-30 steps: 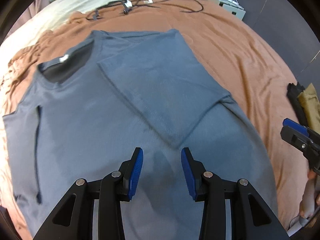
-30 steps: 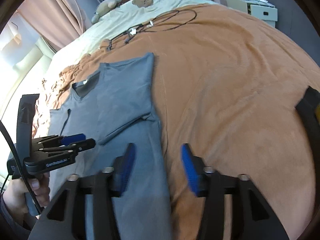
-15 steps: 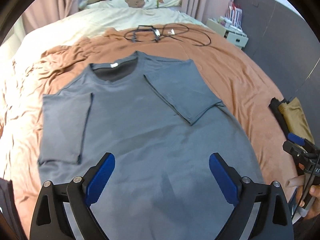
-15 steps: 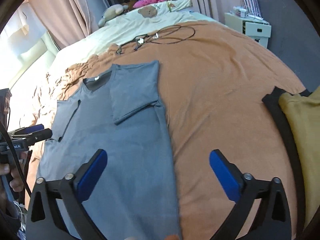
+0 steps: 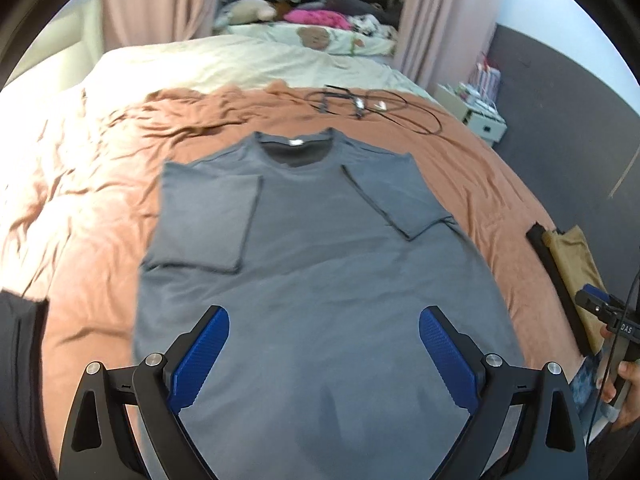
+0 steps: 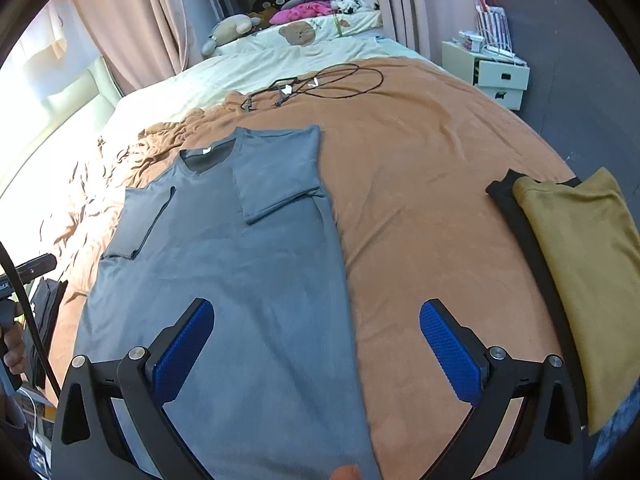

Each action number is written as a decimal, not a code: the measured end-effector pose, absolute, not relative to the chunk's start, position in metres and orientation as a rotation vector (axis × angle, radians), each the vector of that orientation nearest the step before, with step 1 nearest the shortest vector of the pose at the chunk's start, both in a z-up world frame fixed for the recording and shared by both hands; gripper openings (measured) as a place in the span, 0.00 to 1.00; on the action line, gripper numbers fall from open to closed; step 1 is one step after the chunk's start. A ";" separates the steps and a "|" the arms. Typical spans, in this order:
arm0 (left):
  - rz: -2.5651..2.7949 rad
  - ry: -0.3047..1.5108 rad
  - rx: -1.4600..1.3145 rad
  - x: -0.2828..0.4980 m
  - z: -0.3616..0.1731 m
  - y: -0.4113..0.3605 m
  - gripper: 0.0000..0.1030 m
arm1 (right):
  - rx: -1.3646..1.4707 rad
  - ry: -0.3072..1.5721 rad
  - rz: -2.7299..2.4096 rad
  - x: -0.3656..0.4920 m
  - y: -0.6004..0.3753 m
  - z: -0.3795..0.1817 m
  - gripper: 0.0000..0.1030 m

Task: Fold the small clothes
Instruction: 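Open both grippers and pull both tools back from the t-shirt, then move the left tool to the t-shirt hem and grasp it, then grasp the grey shirt hem with the right gripper beside the left gripper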

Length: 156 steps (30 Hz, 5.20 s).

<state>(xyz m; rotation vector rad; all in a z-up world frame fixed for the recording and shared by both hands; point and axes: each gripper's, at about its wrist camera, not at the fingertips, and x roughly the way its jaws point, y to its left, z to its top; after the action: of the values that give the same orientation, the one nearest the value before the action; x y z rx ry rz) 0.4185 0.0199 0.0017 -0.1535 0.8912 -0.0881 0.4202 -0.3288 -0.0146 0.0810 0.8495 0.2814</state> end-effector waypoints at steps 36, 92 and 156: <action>0.045 0.657 -0.311 0.141 -0.017 0.144 1.00 | -0.007 0.719 0.304 0.233 -0.357 0.005 1.00; 0.112 0.988 -0.774 0.146 -0.174 0.189 0.10 | 0.488 0.985 0.375 0.278 -0.422 -0.139 0.56; 0.064 0.951 -0.864 0.141 -0.178 0.206 0.27 | 0.775 0.950 0.343 0.286 -0.430 -0.170 0.02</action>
<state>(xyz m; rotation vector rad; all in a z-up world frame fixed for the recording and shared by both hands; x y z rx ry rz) 0.1406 0.2061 -0.1780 -0.8644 0.9508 0.0638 0.2860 -0.4305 -0.1699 0.7750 0.9505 0.3433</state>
